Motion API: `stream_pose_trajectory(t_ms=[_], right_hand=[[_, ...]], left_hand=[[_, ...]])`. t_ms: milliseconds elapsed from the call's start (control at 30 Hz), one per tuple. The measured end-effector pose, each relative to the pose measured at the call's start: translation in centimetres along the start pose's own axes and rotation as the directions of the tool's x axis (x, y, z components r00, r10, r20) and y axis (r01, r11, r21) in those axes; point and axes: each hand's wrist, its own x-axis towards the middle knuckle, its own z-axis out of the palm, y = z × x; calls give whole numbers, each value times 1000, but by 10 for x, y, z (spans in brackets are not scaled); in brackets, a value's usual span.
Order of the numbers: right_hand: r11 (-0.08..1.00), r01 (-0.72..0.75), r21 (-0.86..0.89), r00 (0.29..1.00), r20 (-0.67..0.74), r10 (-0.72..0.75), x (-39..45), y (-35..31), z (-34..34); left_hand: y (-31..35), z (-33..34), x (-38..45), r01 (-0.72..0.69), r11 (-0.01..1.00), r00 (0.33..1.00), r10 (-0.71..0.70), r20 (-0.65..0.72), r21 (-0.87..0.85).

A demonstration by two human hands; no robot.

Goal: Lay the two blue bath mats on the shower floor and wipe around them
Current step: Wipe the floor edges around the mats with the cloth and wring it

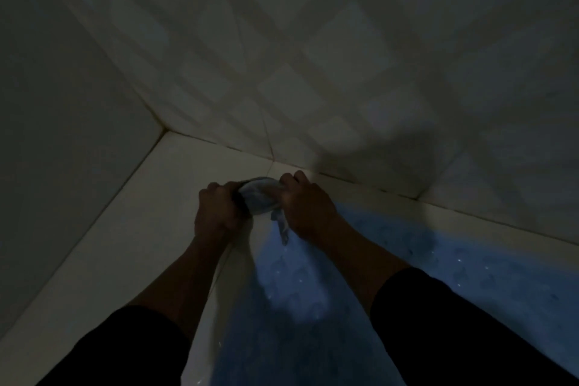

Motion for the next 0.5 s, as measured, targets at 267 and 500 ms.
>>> stream_pose_trajectory(t_ms=[267,500], right_hand=[[984,-88,-158,995,-64,79,-1,18,-15],[984,-132,-116,987,79,142,-21,37,-3]], left_hand=[[21,-2,15,11,988,1000,-14,-19,-151],[25,10,18,-27,998,950,6,313,61]])
